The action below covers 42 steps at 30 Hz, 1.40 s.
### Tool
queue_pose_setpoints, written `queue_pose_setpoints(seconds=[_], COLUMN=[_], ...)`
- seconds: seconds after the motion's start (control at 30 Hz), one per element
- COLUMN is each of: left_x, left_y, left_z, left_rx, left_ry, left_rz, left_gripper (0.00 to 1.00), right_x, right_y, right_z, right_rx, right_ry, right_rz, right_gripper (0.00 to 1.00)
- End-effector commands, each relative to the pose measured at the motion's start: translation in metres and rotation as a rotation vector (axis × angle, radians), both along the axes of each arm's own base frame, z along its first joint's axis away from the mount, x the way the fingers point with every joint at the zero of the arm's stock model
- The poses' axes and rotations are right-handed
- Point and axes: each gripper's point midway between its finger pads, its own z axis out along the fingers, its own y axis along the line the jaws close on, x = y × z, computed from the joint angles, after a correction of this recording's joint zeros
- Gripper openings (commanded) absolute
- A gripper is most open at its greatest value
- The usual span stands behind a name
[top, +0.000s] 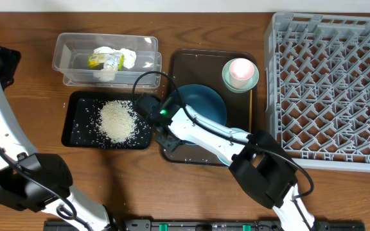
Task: Sort waste into correct bins and load items into the dishwasher rack
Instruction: 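Grasp the blue plate rim with the right gripper, then carry the blue plate right and set it upright in the dish rack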
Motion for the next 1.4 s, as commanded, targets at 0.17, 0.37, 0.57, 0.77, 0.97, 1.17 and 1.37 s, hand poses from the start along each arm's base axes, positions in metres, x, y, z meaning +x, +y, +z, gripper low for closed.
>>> queue_pose_setpoints(seconds=[0.17, 0.37, 0.57, 0.77, 0.97, 1.17, 1.37], left_x=[-0.001, -0.001, -0.001, -0.001, -0.001, -0.001, -0.001], left_y=[0.002, 0.002, 0.002, 0.002, 0.002, 0.002, 0.002], left_z=[-0.001, -0.001, -0.001, -0.001, -0.001, -0.001, -0.001], left_rx=[0.007, 0.007, 0.007, 0.007, 0.007, 0.007, 0.007], left_ry=[0.010, 0.010, 0.010, 0.010, 0.010, 0.010, 0.010], left_rz=[0.007, 0.007, 0.007, 0.007, 0.007, 0.007, 0.007], left_gripper=[1.00, 1.00, 1.00, 1.00, 1.00, 1.00, 1.00], right_x=[0.006, 0.026, 0.082, 0.151, 0.196, 0.220, 0.218], right_y=[0.011, 0.020, 0.000, -0.081, -0.184, -0.296, -0.343], right_z=[0.044, 0.096, 0.169, 0.241, 0.278, 0.286, 0.301], right_rx=[0.048, 0.116, 0.246, 0.431, 0.718, 0.964, 1.296], right_ry=[-0.027, -0.080, -0.200, -0.291, -0.224, -0.182, -0.167], right_rz=[-0.004, -0.026, -0.141, -0.383, -0.550, -0.710, -0.576], right_gripper=[0.01, 0.01, 0.01, 0.01, 0.01, 0.01, 0.01])
